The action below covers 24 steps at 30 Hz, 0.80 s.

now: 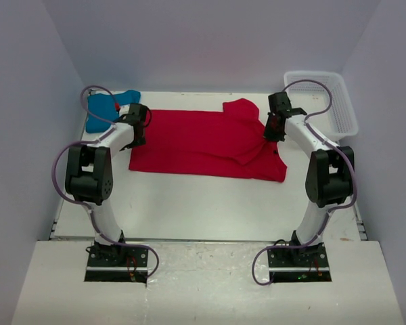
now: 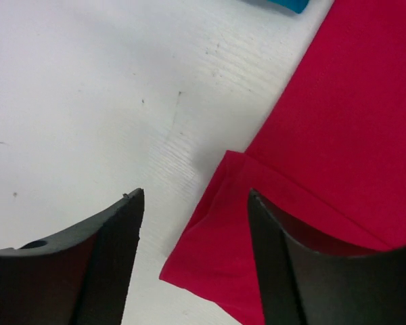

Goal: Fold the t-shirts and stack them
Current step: Fold the flattened tshirt in 1/3 of the way

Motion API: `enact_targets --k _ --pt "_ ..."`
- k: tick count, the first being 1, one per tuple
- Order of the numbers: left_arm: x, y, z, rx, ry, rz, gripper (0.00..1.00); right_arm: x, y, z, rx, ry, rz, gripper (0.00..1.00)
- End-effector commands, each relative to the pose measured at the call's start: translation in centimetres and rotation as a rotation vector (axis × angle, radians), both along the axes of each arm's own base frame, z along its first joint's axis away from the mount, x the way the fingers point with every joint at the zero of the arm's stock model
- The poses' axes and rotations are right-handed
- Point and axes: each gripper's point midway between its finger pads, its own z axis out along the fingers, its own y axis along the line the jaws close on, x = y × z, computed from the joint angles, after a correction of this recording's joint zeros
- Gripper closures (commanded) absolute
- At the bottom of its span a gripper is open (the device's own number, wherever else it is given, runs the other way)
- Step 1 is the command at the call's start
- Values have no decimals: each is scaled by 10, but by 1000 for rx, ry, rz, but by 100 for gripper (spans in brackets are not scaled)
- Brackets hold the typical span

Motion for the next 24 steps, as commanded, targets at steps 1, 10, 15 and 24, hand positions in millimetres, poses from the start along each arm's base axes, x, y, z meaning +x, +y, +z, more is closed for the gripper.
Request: enact_targets --k 1,10,15,24 --pt "16 10 42 64 -145 61 34 21 2 18 14 -65 6 100" --pt "-2 -25 64 -42 -254 -21 22 34 3 17 11 -64 3 100" --pt "-11 -49 67 -100 -265 -93 23 49 -1 8 2 -48 -4 100" --pt "-20 -68 77 -140 -274 -174 23 37 2 23 -18 -75 18 30"
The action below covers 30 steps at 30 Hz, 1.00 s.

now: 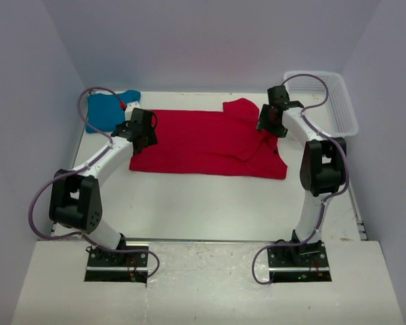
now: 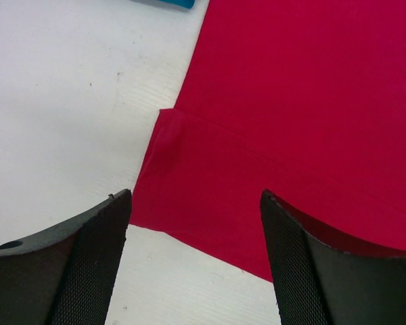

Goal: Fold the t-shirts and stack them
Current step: Fold the flattened tshirt in 1/3 of the way

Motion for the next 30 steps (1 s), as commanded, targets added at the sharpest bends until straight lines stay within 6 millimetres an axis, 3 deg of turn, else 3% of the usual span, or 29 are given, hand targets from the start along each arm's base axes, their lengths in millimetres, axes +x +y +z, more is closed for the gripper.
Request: enact_targets --k 1,4,8,12,21,30 --pt "2 -23 17 -63 -67 -65 23 -10 10 41 8 -79 48 30" --pt "1 -50 20 -89 -83 -131 25 -30 39 35 52 -63 144 31" --pt "1 -84 21 -117 -86 -211 29 -53 75 12 134 -10 244 48" --pt "-4 -106 21 -114 -83 -263 30 -62 85 -3 158 6 253 50" --pt "-9 -106 30 -117 -102 -269 30 -68 105 -30 223 57 282 51" --pt "-10 -102 33 -101 -109 -265 30 -71 114 -42 227 78 284 53"
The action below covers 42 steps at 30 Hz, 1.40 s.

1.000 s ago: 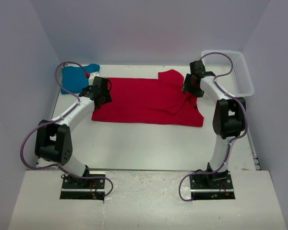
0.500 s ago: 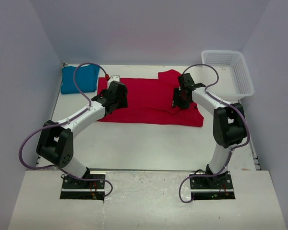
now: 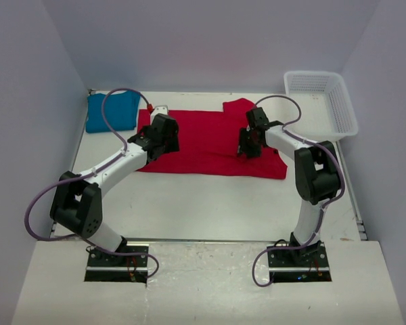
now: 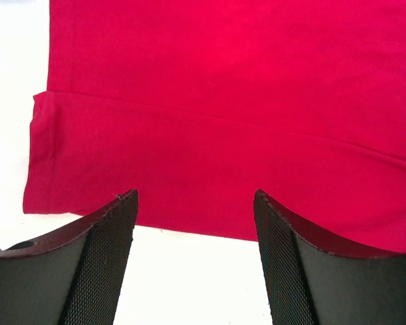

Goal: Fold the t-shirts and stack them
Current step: Fold the flattened tshirt in 1/3 of the way

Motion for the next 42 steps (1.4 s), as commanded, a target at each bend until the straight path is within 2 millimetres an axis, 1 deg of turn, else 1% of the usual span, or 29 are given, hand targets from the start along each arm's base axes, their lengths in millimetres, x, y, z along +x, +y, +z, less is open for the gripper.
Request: enact_targets --k 1,9,10,12,19,26,30,32,35,40,42 --pt "9 -1 25 -26 -79 10 30 6 9 4 27 -27 -6 53" --pt "7 0 21 -18 -70 11 30 -2 8 -5 12 -14 -3 57" --pt "6 1 20 -16 -68 12 30 -6 7 -7 9 -9 -4 57" --pt "6 1 19 -15 -67 14 30 -6 6 -4 5 -27 -10 57" --pt "4 0 9 -12 -46 9 30 -18 2 -11 -16 -19 -5 56" --pt "3 1 7 -4 -41 4 30 -26 3 -12 -23 -25 2 56" --pt "2 2 2 2 -32 3 30 -25 4 -6 -20 -49 6 54" --pt "2 1 1 1 -27 0 30 -25 0 -4 -43 -52 1 52" --pt "2 1 -1 5 -25 -2 30 -26 -1 -1 -51 -61 3 51" --pt "1 2 -2 9 -23 -5 29 -33 0 -6 -70 -49 9 51" --pt "1 2 -2 13 -24 -6 29 -34 0 -7 -71 -46 9 54"
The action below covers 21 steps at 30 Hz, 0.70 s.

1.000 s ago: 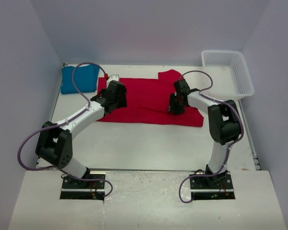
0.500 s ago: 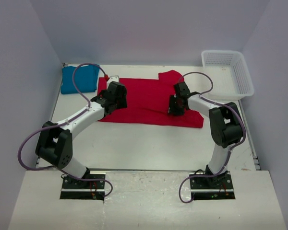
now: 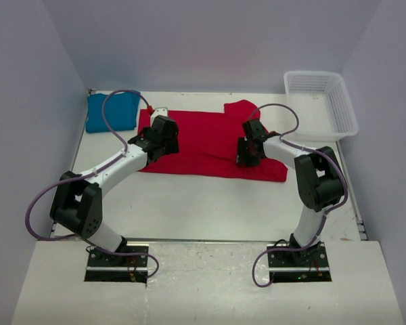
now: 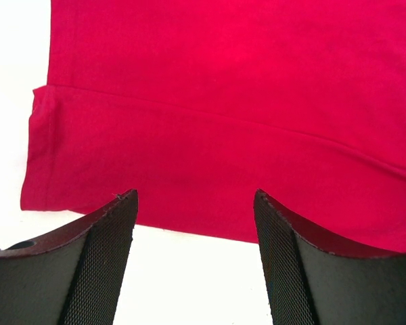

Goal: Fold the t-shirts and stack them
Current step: Fold the flattened tshirt in 1/3 of the way

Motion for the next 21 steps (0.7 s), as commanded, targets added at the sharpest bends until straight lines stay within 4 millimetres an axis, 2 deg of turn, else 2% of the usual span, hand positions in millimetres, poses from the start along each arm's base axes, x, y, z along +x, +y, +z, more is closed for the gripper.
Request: enact_targets --k 1,2,3,5,11,19,20,21 --pt "3 2 3 12 -26 -5 29 -5 -3 8 -26 -18 -8 55" --pt "3 2 3 14 -29 -4 29 -4 -4 8 -31 -20 -14 58" --pt "3 3 3 15 -28 -3 29 -5 -5 7 -34 -16 -16 68" --pt "3 3 3 19 -29 -4 29 -4 -5 8 -35 -20 -17 77" --pt "3 4 3 24 -28 -6 29 3 -6 13 -52 -30 -22 81" --pt "3 1 -2 19 -15 -15 29 14 -8 30 -72 -70 -21 80" --pt "3 0 -2 16 -14 -19 29 15 -7 31 -73 -70 -16 81" --pt "3 0 -2 16 -14 -19 29 17 -6 33 -72 -73 -16 87"
